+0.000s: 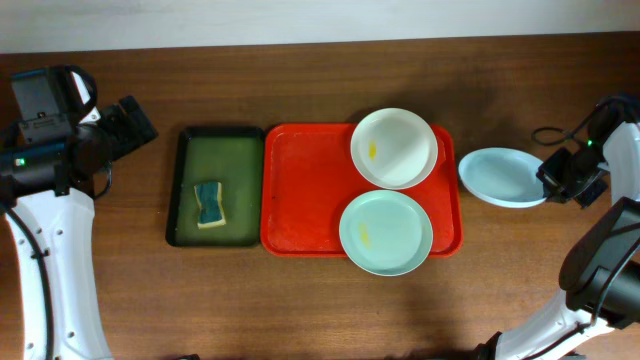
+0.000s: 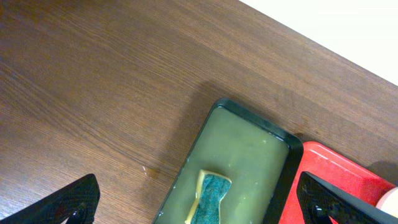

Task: Clean dirty plates on tray and stack at the side
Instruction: 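Place the light blue plate on the table right of the red tray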

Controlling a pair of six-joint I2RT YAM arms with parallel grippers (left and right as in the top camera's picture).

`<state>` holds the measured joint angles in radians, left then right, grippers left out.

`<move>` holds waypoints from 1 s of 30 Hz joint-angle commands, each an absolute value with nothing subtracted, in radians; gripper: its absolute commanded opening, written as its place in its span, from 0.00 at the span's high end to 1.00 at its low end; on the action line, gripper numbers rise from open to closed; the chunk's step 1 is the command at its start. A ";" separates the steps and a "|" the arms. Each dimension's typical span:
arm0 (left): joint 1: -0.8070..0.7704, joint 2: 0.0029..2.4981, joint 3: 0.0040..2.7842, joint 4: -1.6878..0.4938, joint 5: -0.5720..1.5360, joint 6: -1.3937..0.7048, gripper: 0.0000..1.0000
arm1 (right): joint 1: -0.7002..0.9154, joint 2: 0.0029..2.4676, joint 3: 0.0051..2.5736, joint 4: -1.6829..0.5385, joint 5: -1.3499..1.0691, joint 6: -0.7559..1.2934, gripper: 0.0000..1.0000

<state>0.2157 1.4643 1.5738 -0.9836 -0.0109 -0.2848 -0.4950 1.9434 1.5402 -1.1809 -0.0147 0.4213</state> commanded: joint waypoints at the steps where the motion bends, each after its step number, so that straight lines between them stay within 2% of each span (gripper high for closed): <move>1: 0.221 1.467 1.575 -0.982 -0.007 -0.291 0.01 | -0.489 1.919 1.510 -1.162 0.016 0.419 0.96; 3: 0.221 1.467 1.575 -0.982 -0.006 -0.291 0.01 | -0.489 1.919 1.509 -1.155 0.016 0.419 0.92; 5: 0.221 1.467 1.575 -0.982 -0.006 -0.291 0.01 | -0.489 1.919 1.509 -1.151 0.016 0.419 0.59; 6: 0.221 1.467 1.575 -0.982 -0.007 -0.291 0.01 | -0.489 1.919 1.509 -1.151 0.016 0.419 0.49; 9: 0.221 1.467 1.575 -0.982 -0.006 -0.291 0.01 | -0.489 1.919 1.509 -1.156 0.013 0.392 0.35; 19: 0.221 1.467 1.575 -0.982 -0.006 -0.291 0.01 | -0.489 1.919 1.483 -1.213 0.012 0.389 0.34; 23: 0.221 1.467 1.575 -0.982 -0.006 -0.291 0.01 | -0.480 1.919 1.468 -1.281 -0.164 0.321 0.33; 30: 0.221 1.467 1.575 -0.982 -0.006 -0.291 0.01 | -0.341 1.919 1.469 -1.445 -0.207 0.207 0.36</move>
<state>0.2157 1.4643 1.5738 -0.9836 -0.0105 -0.2848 -0.3939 1.9419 1.4742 -1.4212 -0.1852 0.2455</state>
